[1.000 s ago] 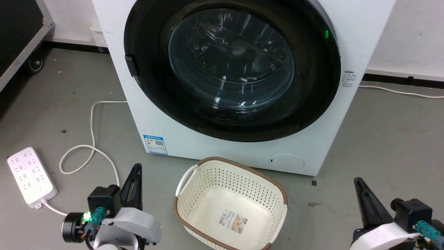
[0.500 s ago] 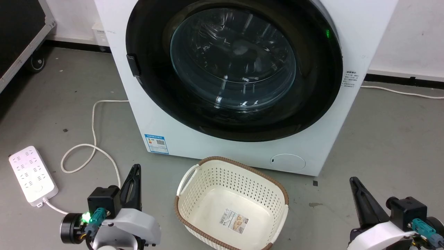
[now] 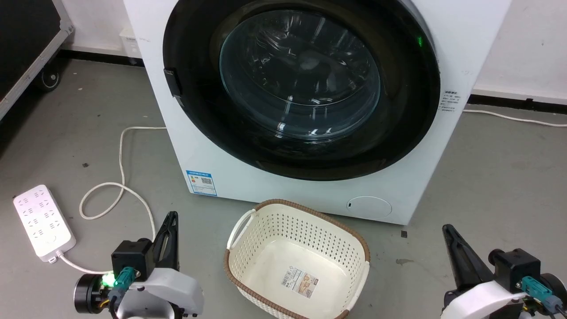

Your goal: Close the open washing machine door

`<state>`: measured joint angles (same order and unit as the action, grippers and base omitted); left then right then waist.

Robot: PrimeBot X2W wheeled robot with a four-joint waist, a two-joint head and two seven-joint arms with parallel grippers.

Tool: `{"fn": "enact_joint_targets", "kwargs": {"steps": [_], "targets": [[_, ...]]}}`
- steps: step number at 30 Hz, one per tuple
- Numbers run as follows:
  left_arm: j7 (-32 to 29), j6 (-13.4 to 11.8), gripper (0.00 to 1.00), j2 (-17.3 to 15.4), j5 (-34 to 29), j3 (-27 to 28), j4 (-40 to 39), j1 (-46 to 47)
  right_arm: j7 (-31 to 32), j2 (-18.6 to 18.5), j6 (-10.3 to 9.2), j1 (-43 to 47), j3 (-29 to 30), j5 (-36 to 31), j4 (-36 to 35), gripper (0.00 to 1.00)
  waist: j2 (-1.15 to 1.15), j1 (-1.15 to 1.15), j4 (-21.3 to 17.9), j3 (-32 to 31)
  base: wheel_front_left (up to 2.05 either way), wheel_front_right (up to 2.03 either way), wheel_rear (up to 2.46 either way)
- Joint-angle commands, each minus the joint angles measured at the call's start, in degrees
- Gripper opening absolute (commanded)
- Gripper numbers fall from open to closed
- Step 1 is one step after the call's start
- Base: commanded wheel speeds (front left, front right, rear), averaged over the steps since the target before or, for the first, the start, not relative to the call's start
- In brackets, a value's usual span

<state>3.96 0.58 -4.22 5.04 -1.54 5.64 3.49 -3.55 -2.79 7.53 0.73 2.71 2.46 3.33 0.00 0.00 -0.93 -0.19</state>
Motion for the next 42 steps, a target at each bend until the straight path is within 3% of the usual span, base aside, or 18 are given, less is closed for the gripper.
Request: {"fn": "enact_joint_targets", "kwargs": {"steps": [1,42], "targets": [[-0.3,-0.4,0.00,0.3,-0.7,0.2,-0.6,-0.9,0.2,-0.1,-0.03,-0.5,-0.3,-0.5,-0.5,0.00,0.00,0.00,0.0,0.0,0.00,0.00,0.00],[-3.9,-0.6,0.00,1.3,-5.0,1.5,-5.6,-3.5,3.5,-0.1,-0.04,-0.7,-2.7,-2.4,-3.3,0.00,0.00,0.00,0.9,0.2,0.00,0.00,0.00]]}}
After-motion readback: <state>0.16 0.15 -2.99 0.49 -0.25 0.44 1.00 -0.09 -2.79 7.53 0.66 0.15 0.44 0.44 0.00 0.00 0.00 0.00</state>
